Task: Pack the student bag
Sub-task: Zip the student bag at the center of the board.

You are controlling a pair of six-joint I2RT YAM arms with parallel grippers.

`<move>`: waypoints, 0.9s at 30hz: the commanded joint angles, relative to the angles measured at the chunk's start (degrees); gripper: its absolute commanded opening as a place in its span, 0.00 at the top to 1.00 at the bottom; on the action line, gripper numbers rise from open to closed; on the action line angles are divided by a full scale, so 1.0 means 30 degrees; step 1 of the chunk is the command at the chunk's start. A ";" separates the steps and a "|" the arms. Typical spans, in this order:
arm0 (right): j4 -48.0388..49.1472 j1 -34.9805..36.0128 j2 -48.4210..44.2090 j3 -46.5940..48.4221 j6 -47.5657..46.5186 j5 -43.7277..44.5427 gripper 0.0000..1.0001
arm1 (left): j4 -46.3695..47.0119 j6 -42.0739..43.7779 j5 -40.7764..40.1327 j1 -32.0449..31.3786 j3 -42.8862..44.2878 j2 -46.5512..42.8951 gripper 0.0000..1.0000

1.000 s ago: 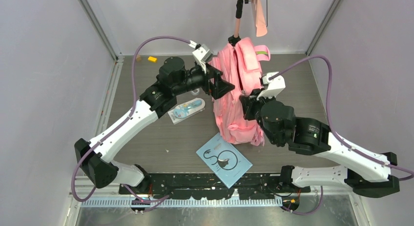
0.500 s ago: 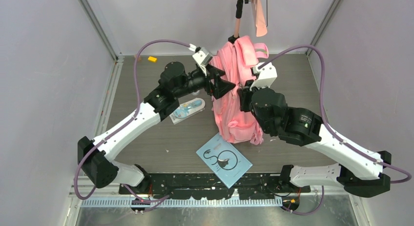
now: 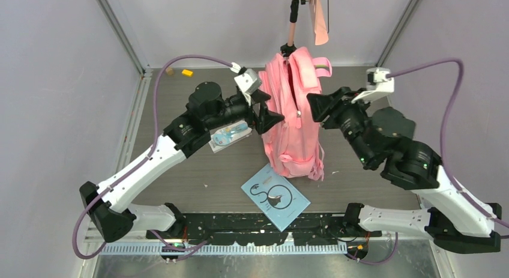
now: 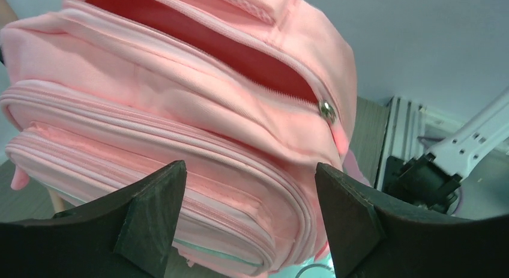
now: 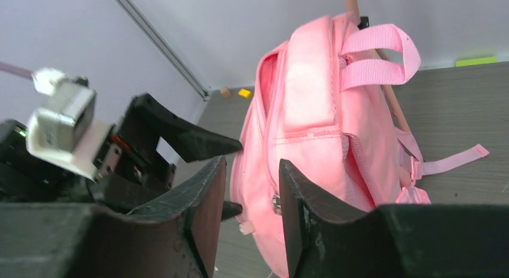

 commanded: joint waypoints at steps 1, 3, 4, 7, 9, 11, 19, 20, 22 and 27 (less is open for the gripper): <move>0.0195 -0.0034 -0.0127 0.1219 -0.0305 0.0638 0.54 | -0.2330 0.3139 -0.1161 -0.1935 0.1105 -0.0401 0.19; -0.0490 -0.0025 -0.0095 0.1478 -0.0759 0.1853 0.47 | -0.2461 0.4853 -0.3097 -0.3853 0.1153 -0.0504 0.20; -0.1046 -0.0031 -0.0017 0.1667 -0.0948 0.2876 0.42 | -0.2354 0.5509 -0.4153 -0.5048 0.1194 -0.0543 0.20; -0.2110 -0.0032 0.0211 0.1832 -0.2083 0.5170 0.33 | -0.2251 0.7211 -0.7604 -0.7163 0.1510 -0.0254 0.19; -0.2616 -0.0069 0.0347 0.1573 -0.2501 0.6551 0.29 | -0.1290 0.9282 -1.0092 -0.8791 0.1108 0.0049 0.17; -0.2716 -0.0228 0.0232 0.0937 -0.2656 0.7408 0.25 | -0.0408 1.1319 -1.1734 -0.9979 0.0706 0.0553 0.14; -0.2724 -0.1385 -0.0535 -0.1145 -0.1220 0.6675 0.23 | 0.4735 1.6297 -1.4813 -1.2188 -0.0921 0.1223 0.09; -0.2725 -0.1412 -0.0580 -0.1464 -0.0850 0.6655 0.23 | 0.4740 1.6534 -1.4861 -1.2190 -0.0790 0.1441 0.08; -0.2693 -0.1538 -0.0719 -0.1864 -0.0387 0.6458 0.23 | 0.5029 1.7276 -1.5042 -1.2168 -0.0683 0.1891 0.07; -0.1592 -0.1930 -0.1095 -0.3084 0.0299 0.4110 0.22 | 0.5057 1.7870 -1.4715 -1.1599 -0.0317 0.2703 0.03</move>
